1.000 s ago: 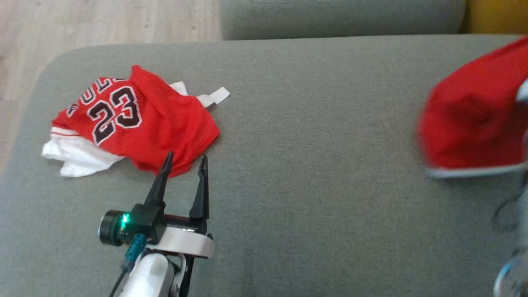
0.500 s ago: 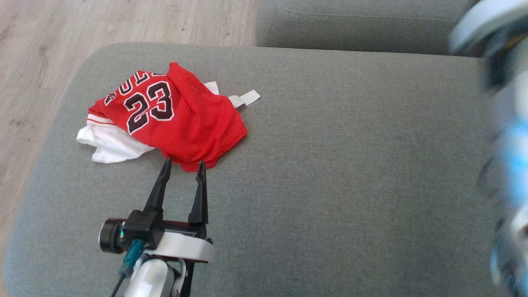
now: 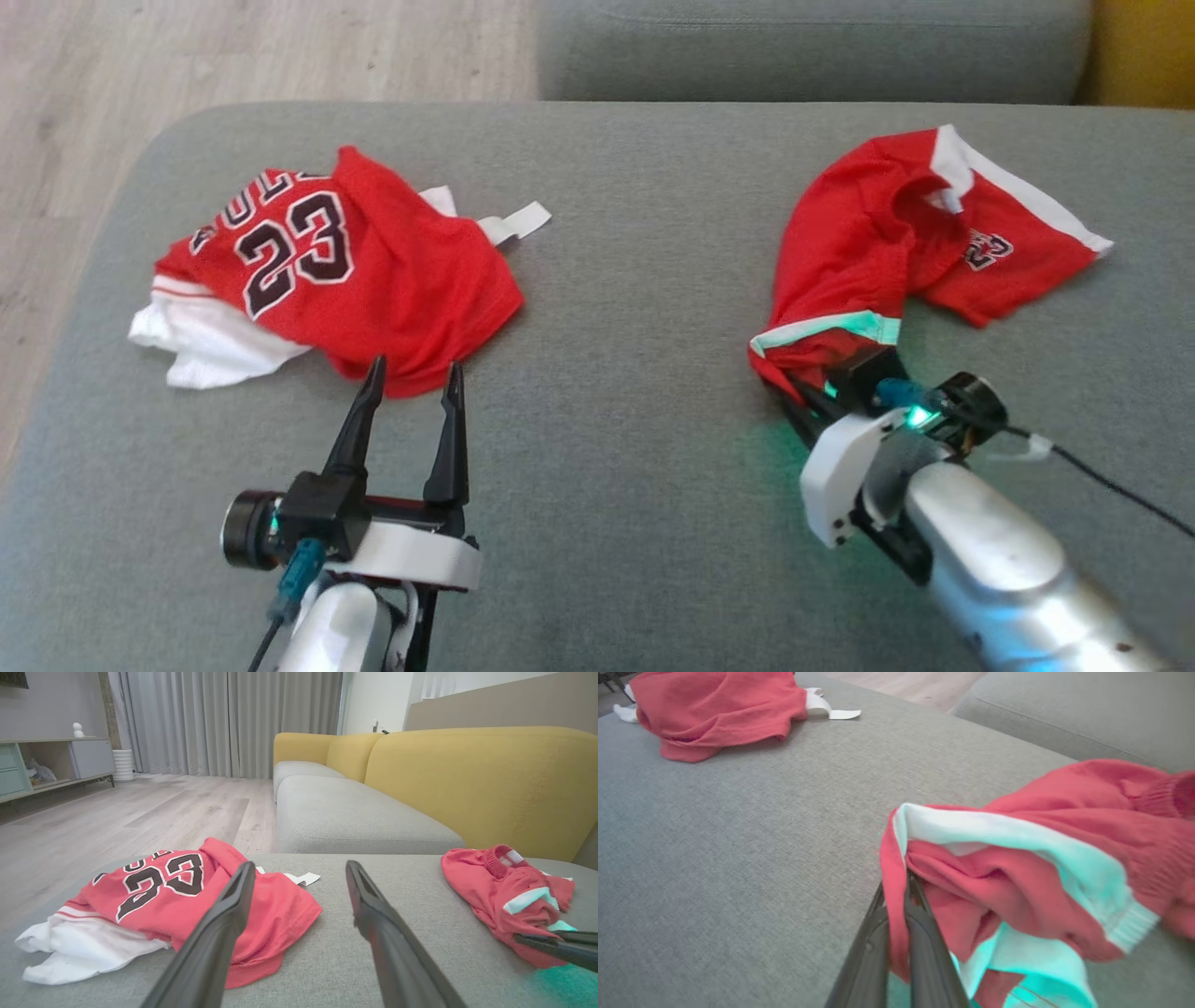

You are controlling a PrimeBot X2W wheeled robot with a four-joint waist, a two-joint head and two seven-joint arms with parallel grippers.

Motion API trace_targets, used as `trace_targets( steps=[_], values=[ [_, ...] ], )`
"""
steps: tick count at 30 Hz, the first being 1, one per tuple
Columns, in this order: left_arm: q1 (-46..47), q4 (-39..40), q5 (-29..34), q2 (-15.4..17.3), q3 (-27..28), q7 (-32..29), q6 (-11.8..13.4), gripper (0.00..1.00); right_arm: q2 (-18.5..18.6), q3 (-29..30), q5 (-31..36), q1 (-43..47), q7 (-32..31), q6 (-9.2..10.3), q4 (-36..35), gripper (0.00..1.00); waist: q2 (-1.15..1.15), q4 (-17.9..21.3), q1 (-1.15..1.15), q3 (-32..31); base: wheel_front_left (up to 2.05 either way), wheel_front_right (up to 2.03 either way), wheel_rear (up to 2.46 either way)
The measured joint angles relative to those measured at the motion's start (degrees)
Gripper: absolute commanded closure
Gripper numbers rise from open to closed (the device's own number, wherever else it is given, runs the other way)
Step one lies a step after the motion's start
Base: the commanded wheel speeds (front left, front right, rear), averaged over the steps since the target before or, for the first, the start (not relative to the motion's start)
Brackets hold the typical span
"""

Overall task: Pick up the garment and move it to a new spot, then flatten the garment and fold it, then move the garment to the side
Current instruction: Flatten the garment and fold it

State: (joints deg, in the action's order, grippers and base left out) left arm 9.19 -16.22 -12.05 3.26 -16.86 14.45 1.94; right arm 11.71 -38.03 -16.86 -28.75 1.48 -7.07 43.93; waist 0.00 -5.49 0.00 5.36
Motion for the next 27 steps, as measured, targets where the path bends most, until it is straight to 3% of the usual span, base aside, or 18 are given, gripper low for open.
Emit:
trace_targets(
  steps=[5, 12, 16, 17, 20, 26, 27],
  values=[
    [-0.02, -0.2, 0.0, -0.08, 0.09, 0.0, -0.04, 0.0, 6.26, -1.26, -4.55, 0.43, -4.82, -0.02, -5.28, 1.0, 0.0, 2.15, 0.0, -0.84, 0.0, 0.0, 0.0],
    [-0.1, -0.16, 0.0, -0.21, 0.12, 0.0, -0.2, 0.0, 16.53, 1.94, -7.27, 7.67, -12.8, -0.02, -14.66, 1.0, 0.0, 4.42, 0.0, -2.02, 0.0, 0.0, 0.0],
    [-0.12, -0.07, 0.0, -0.27, 0.16, 0.0, -0.2, 0.0, 18.16, 7.8, -6.75, 11.53, -14.56, -0.02, -19.36, 1.0, 0.0, 5.32, 0.0, -1.9, 0.0, 0.0, 0.0],
    [-0.12, -0.03, 0.0, -0.27, 0.2, 0.0, -0.2, 0.0, 17.49, 10.06, -6.37, 12.2, -13.83, -0.03, -20.64, 0.04, 0.0, 5.55, 0.0, -1.8, 0.0, 0.0, 0.0],
    [-0.11, -0.03, 0.01, -0.29, 0.22, 0.0, -0.45, 0.0, 13.92, 15.19, -4.47, 13.67, -11.36, -0.02, -24.26, 0.0, 0.0, 6.11, 0.0, -1.43, 0.0, 0.0, 0.0],
    [-0.1, -0.05, 0.08, -0.3, 0.22, 0.0, -0.52, 0.0, 2.33, 25.1, -0.97, 16.68, -0.55, -0.02, -30.76, 0.0, 0.0, 6.74, 0.0, -1.21, 0.0, 0.0, 0.0],
    [-0.1, -0.05, 0.08, -0.3, 0.22, 0.0, -0.52, 0.0, 2.33, 25.1, -0.97, 16.68, -0.55, -0.02, -30.76, 0.0, 0.0, 6.74, 0.0, -1.21, 0.0, 0.0, 0.0]
  ],
)
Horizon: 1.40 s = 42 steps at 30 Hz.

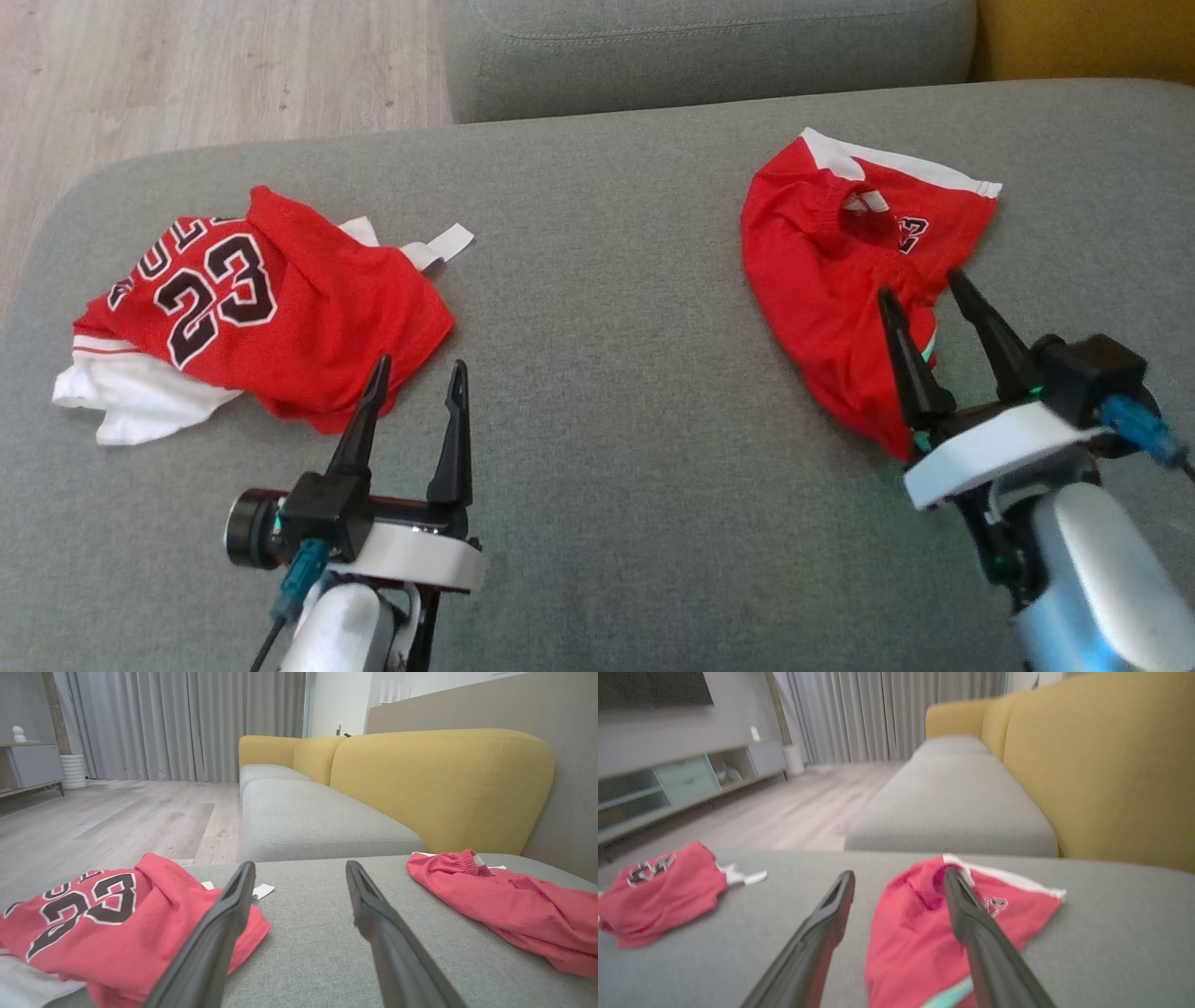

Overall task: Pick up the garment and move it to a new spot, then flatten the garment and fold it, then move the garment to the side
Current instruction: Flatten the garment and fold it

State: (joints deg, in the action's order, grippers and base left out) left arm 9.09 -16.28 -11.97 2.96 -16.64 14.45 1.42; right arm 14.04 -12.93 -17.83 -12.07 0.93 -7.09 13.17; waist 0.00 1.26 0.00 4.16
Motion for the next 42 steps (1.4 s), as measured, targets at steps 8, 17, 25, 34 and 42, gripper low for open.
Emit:
trace_targets(
  steps=[8, 17, 25, 34, 42],
  values=[
    [0.02, 0.0, 0.87, -0.01, 0.02, 0.0, -0.43, 0.0, -9.99, 7.38, 5.48, 4.1, 11.65, 0.0, -1.19, 0.0, 0.0, 0.11, 0.0, 0.12, 0.0, 0.0, 0.0],
    [0.03, -0.11, 0.88, -0.02, 0.01, 0.0, -0.53, 0.0, -11.14, 8.65, 4.99, 6.79, 13.29, 0.0, 1.05, 0.0, 0.0, -0.23, 0.0, 0.79, 0.0, 0.0, 0.0],
    [0.14, -0.18, 0.96, -0.03, -0.04, 0.0, -0.91, 0.0, -11.29, 17.03, 3.96, 4.05, 13.41, 0.0, 4.48, 0.0, 0.0, -1.03, 0.0, 1.84, 0.0, 0.0, 0.0],
    [1.37, -0.38, 0.94, -0.04, -0.58, 0.0, -0.93, 0.0, -11.26, 19.02, -10.24, -8.82, 6.55, 0.0, 24.12, 0.0, 0.0, -2.38, -0.01, 3.74, 0.0, 0.0, 0.0],
    [1.37, -0.99, 0.93, -0.05, -1.64, 0.0, -0.93, 0.0, -11.22, 15.94, -14.1, -13.67, 3.41, 0.0, 36.99, 0.0, 0.0, -3.51, -0.01, 3.98, 0.0, 0.0, 0.0]
  ],
)
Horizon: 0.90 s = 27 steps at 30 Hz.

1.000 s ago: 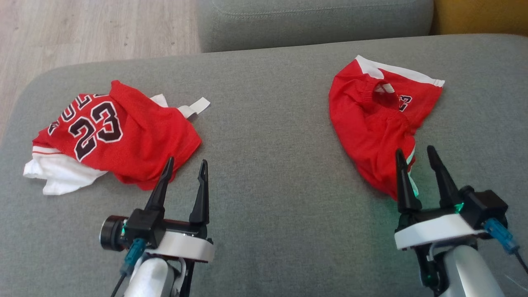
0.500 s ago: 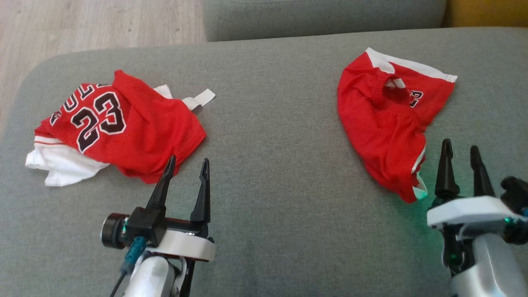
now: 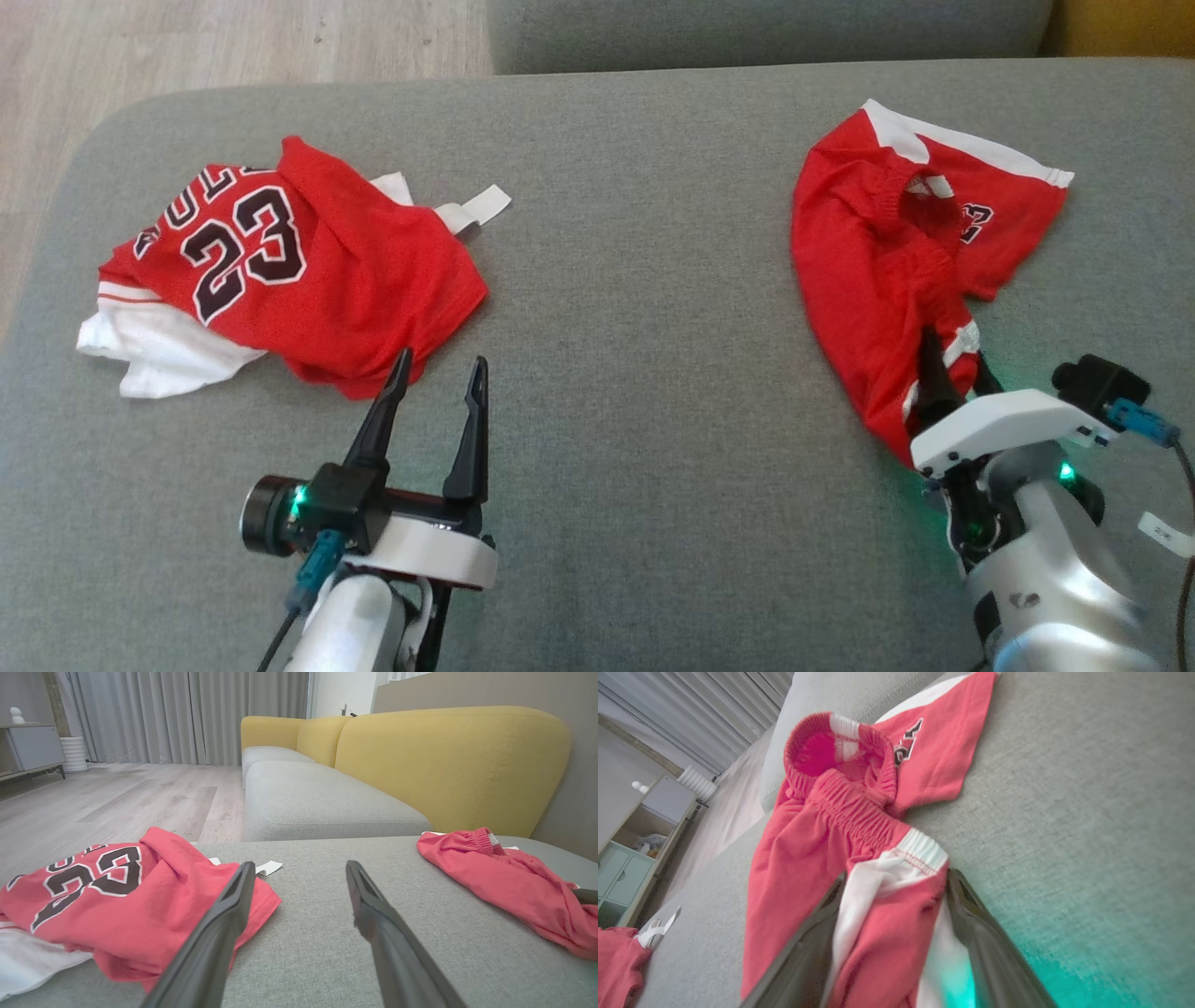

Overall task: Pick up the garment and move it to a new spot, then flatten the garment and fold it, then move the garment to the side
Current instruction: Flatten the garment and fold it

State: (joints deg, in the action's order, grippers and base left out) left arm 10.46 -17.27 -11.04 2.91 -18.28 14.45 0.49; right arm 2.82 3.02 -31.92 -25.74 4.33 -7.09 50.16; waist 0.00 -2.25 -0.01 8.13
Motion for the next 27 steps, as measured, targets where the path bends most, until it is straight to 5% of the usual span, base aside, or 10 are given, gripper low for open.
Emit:
trace_targets(
  steps=[4, 5, 6, 14, 22, 27],
  values=[
    [0.0, -0.22, 0.0, -0.01, -0.03, 0.0, 0.01, 0.0, 0.08, -1.8, -2.01, -1.83, 1.09, 0.0, 3.0, 0.03, 0.0, -0.34, 0.0, -0.12, 0.0, 0.0, 0.0],
    [0.0, -0.22, 0.0, -0.01, -0.04, 0.0, 0.01, 0.0, 0.08, -2.37, -2.61, -2.24, 1.58, 0.0, 3.48, 0.67, 0.0, -0.37, 0.0, -0.12, 0.0, 0.0, 0.0],
    [0.0, -0.22, 0.0, -0.01, -0.04, 0.0, 0.02, 0.0, 0.08, -3.03, -2.87, -2.54, 2.4, 0.0, 3.81, 1.0, 0.0, -0.38, 0.0, -0.11, 0.0, 0.0, 0.0],
    [0.0, -0.23, -0.11, -0.01, -0.01, 0.0, 0.09, 0.0, 0.07, -4.05, 4.33, -4.22, 9.1, 0.0, 2.82, 1.0, 0.0, -0.01, 0.0, -0.29, 0.0, 0.0, 0.0],
    [-0.04, -0.29, -0.89, -0.02, 0.05, 0.0, 0.14, 0.0, 0.08, -1.52, 14.05, -4.26, 9.89, 0.0, -10.28, 1.0, 0.0, 0.14, 0.01, -2.22, 0.0, 0.0, 0.0],
    [-0.09, -0.25, -1.11, -0.02, 0.01, 0.0, 0.37, 0.0, 0.3, -5.94, 18.4, -4.14, 9.81, 0.0, -18.37, 1.0, 0.0, -0.4, 0.01, -2.94, 0.0, 0.0, 0.0]
  ],
)
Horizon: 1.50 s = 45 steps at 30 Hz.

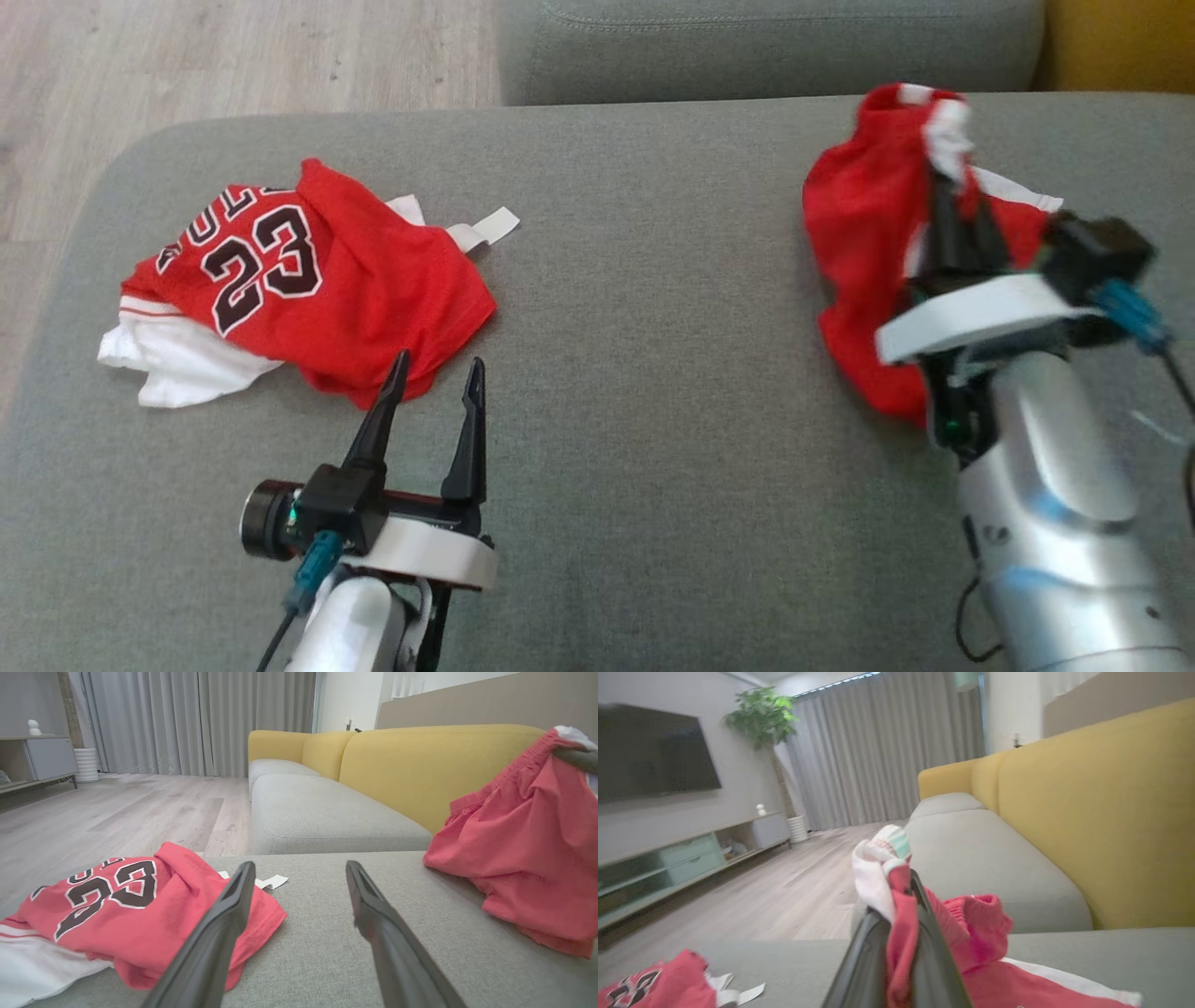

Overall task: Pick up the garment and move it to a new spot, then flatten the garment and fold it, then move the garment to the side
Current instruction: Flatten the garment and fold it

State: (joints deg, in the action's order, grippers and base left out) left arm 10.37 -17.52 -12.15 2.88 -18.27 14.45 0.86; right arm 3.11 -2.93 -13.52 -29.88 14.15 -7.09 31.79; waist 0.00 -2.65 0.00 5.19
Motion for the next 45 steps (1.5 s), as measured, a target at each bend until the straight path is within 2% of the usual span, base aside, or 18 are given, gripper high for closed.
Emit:
trace_targets(
  steps=[3, 4, 5, 11, 12, 13, 19, 24, 31, 36, 37, 40, 42, 45],
  values=[
    [-0.02, 0.1, -0.42, 0.0, -0.26, 0.0, 0.18, 0.0, 0.07, -6.67, 0.78, -0.01, -2.69, 0.0, -2.38, 1.0, 0.0, -0.46, 0.0, 0.04, 0.0, 0.0, 0.0],
    [-0.03, 0.12, -0.53, 0.0, -0.43, 0.0, 0.22, 0.0, 0.09, -12.48, 1.42, -0.01, -4.86, 0.0, -2.63, 1.0, 0.0, -0.9, 0.0, 0.24, 0.0, 0.0, 0.0],
    [-0.03, 0.12, -0.58, -0.01, -0.49, 0.0, 0.23, 0.0, 0.09, -15.39, 1.26, -0.01, -5.99, 0.0, -2.5, 1.0, 0.0, -1.14, 0.0, 0.36, 0.0, 0.0, 0.0],
    [-0.01, 0.02, -0.82, 0.0, -1.21, 0.0, 0.23, 0.0, 0.11, -32.22, 0.1, 0.16, -8.95, 0.0, 1.85, 1.0, 0.0, -2.84, -0.01, 1.02, 0.0, 0.0, 0.0],
    [0.0, -0.01, -1.09, 0.0, -1.33, 0.0, 0.24, 0.0, 0.11, -34.33, 0.09, 0.2, -9.23, 0.0, 2.77, 0.48, 0.0, -3.09, 0.0, 1.08, 0.0, 0.0, 0.0],
    [0.0, -0.02, -1.11, 0.0, -1.4, 0.0, 0.24, 0.0, 0.11, -36.04, 0.07, 0.36, -9.21, 0.0, 3.39, 0.0, 0.0, -3.3, 0.0, 1.13, 0.0, 0.0, 0.0],
    [0.0, -0.13, -1.15, 0.0, -1.12, 0.0, 0.66, 0.0, 0.32, -42.68, -3.32, 3.13, -9.53, 0.0, 5.1, 0.0, 0.0, -3.25, -0.01, 0.88, 0.0, 0.0, 0.0],
    [-0.02, -0.12, -1.03, 0.01, -0.14, 0.0, 0.71, 0.0, 0.34, -38.32, -4.63, 3.47, -6.31, 0.0, 5.43, 0.0, 0.0, -1.78, -0.01, 0.2, 0.0, 0.0, 0.0],
    [-0.1, 0.46, -0.86, 0.0, 0.33, 0.0, 0.67, 0.0, 1.34, -23.94, -2.31, 5.24, -2.3, -0.01, 3.52, 0.0, 0.0, 1.14, 0.0, -0.95, 0.0, 0.0, 0.0],
    [-0.23, 1.14, 0.1, 0.0, 1.32, 0.0, 0.66, 0.0, 1.86, -8.61, 1.57, 11.73, -0.49, 0.0, -2.26, 0.0, 0.0, 3.13, 0.0, -1.62, 0.0, 0.0, 0.0],
    [-0.23, 1.14, 0.1, 0.0, 1.32, 0.0, 0.66, 0.0, 1.86, -8.61, 1.57, 11.73, -0.49, 0.0, -2.26, 0.0, 0.0, 3.13, 0.0, -1.62, 0.0, 0.0, 0.0],
    [-0.41, 1.15, 0.1, 0.0, 1.46, 0.0, 0.64, 0.0, 1.34, -0.01, 5.19, 16.39, -0.14, 0.0, -5.73, 0.0, 0.0, 4.13, 0.0, -1.86, 0.0, 0.0, 0.0],
    [-0.42, 1.18, 0.1, -0.01, 1.46, 0.0, 0.63, 0.0, 1.04, 3.24, 6.99, 20.13, 0.07, 0.0, -7.1, 0.0, 0.0, 4.61, 0.0, -1.93, 0.0, 0.0, 0.0],
    [-0.46, 1.19, 0.1, -0.01, 1.45, 0.0, 0.56, 0.0, 0.25, 4.8, 7.7, 25.47, 0.07, 0.0, -7.25, 0.0, 0.0, 5.02, 0.0, -1.77, 0.0, 0.0, 0.0]
  ],
)
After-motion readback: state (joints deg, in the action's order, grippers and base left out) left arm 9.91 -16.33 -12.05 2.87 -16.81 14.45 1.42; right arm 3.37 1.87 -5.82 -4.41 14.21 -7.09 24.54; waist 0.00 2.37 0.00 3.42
